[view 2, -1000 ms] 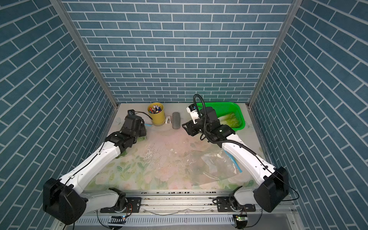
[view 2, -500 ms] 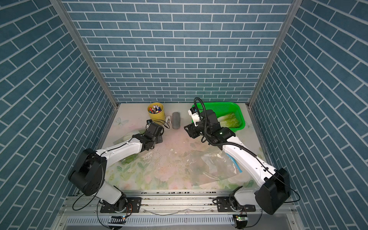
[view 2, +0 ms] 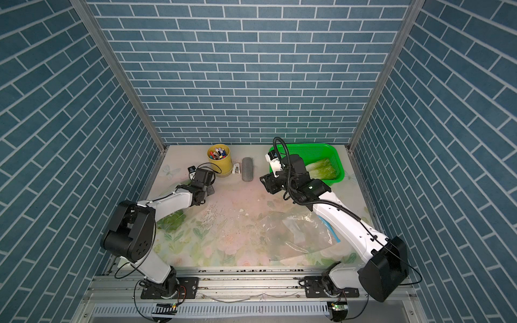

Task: Put the chinese cabbages into a zipper bag and zip it
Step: Place the zipper food storage bag at the center of the board.

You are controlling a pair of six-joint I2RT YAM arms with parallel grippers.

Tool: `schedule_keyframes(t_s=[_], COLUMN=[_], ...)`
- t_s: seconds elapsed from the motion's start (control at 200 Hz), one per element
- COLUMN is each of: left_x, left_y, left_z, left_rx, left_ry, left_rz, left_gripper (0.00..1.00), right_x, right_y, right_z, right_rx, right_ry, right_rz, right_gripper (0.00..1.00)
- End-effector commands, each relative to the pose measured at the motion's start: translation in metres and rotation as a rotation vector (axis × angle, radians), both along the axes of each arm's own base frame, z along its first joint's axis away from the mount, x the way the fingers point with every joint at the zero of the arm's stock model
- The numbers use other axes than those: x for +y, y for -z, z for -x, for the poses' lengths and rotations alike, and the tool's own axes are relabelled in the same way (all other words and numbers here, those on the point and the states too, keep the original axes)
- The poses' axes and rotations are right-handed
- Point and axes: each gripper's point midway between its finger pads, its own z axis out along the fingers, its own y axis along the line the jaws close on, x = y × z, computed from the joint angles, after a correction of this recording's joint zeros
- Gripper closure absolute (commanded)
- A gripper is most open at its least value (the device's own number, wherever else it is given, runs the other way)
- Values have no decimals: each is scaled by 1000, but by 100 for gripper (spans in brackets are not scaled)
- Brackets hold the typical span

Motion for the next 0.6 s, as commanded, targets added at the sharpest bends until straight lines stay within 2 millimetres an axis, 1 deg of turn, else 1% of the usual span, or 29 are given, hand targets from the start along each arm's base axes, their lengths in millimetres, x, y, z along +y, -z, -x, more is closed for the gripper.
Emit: schedule_keyframes(t_s=[0.0, 0.06, 0.145, 0.3, 0.335, 0.38, 0.405, 0.485, 0.52, 0.595], left_x=[13, 10, 2, -9, -11, -13, -14, -19, -23, -30], left_y=[-5, -7, -5, -7, -9, -12, -14, -21, -25, -35], left_z=[-4, -8, -11, -10, -9, -9, -8, -4, -3, 3], left_rx=[-5, -16, -13, -2, -3, -7, -9, -23, -26, -25], left_ry=[-15, 1, 27, 47, 50, 58, 60, 80, 93, 118], left_rz=[-5, 7, 42, 87, 88, 89, 91, 94, 94, 87], left_gripper=[100, 100, 100, 100, 94, 82, 77, 60, 56, 54], right_x=[-3, -5, -8, -11, -10, -11, -11, -18, -20, -29], right_y=[2, 3, 7, 12, 14, 15, 16, 19, 19, 21], right_z=[-5, -5, -6, -6, -6, -5, -5, -6, -4, -4], right_rx=[9, 16, 13, 46, 54, 57, 57, 69, 82, 81], right_ry=[35, 43, 57, 79, 78, 78, 82, 126, 138, 180], right_rz=[-6, 4, 8, 6, 6, 6, 6, 5, 0, -1], right_gripper=[46, 46, 46, 46, 46, 46, 46, 46, 46, 46])
